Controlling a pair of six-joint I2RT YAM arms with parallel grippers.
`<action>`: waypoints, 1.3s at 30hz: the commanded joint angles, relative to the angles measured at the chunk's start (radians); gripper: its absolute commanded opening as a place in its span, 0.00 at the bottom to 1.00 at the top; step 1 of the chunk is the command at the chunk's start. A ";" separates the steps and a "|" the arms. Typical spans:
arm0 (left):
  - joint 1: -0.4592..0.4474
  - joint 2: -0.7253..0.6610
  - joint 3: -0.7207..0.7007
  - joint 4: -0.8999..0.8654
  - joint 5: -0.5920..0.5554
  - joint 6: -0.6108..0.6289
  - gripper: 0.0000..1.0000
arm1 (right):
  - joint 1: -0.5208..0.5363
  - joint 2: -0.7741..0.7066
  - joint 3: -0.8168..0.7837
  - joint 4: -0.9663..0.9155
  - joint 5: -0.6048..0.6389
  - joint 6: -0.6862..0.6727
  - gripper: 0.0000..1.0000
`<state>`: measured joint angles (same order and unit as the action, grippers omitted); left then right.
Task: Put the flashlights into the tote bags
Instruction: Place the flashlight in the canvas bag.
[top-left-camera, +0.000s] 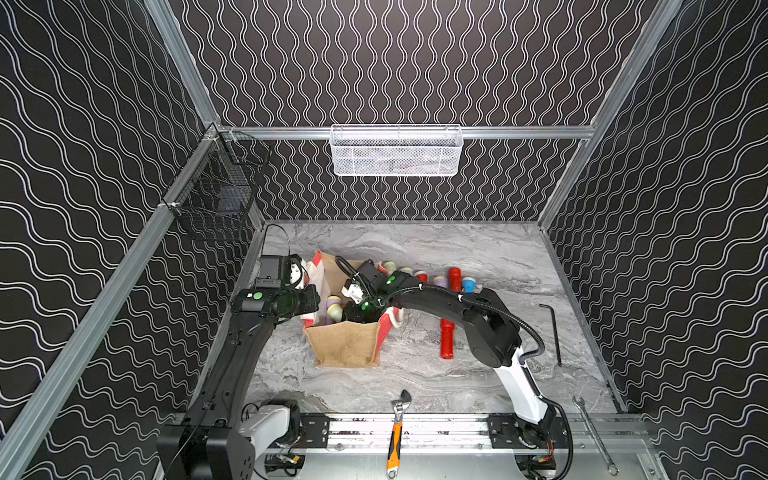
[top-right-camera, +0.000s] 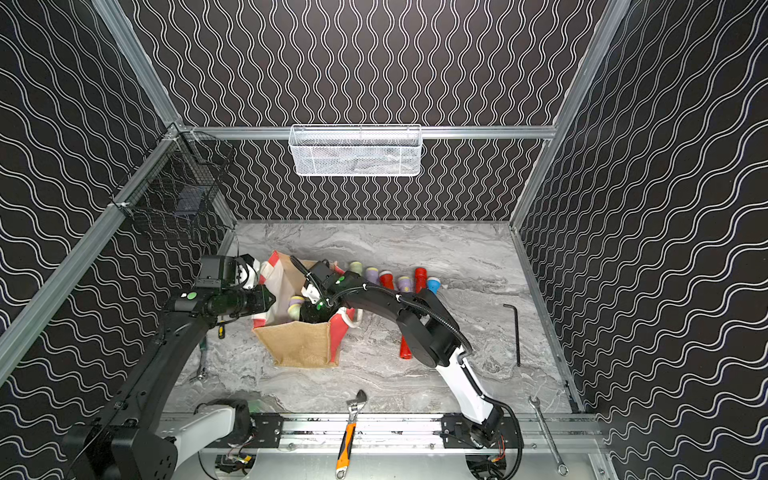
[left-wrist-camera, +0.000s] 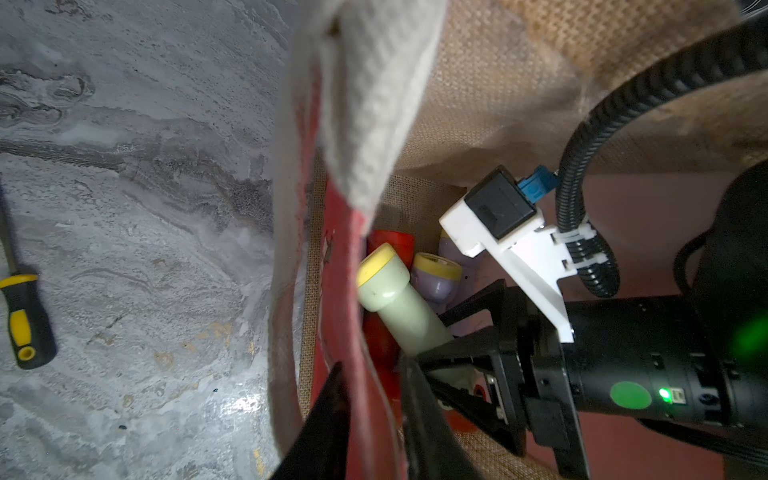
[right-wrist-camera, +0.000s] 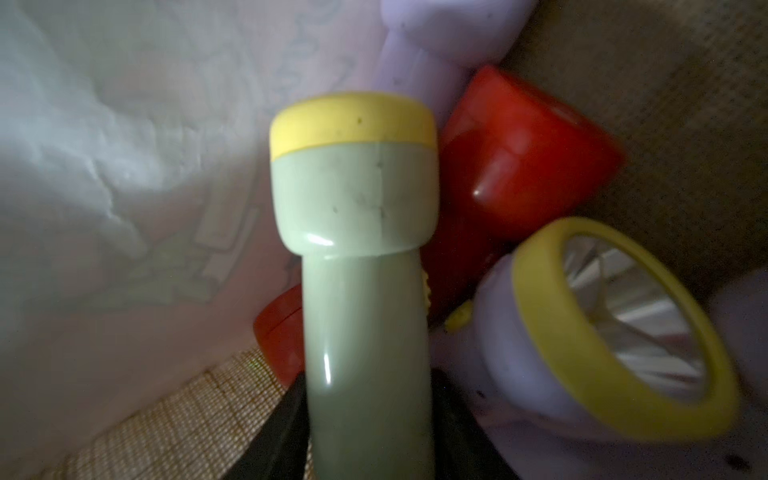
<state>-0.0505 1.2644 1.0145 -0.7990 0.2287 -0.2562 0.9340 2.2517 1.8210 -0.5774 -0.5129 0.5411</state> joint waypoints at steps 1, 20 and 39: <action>0.001 0.001 -0.002 0.010 0.001 0.009 0.25 | -0.005 0.005 -0.007 -0.085 0.034 -0.001 0.48; 0.001 0.007 -0.001 0.014 -0.012 0.009 0.26 | -0.021 -0.126 0.050 -0.080 0.040 -0.053 0.53; 0.001 0.017 0.038 -0.026 -0.066 0.003 0.26 | -0.024 -0.539 -0.122 0.022 0.319 -0.174 0.58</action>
<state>-0.0505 1.2724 1.0416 -0.8265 0.1864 -0.2562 0.9127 1.7561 1.7199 -0.5907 -0.2996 0.4026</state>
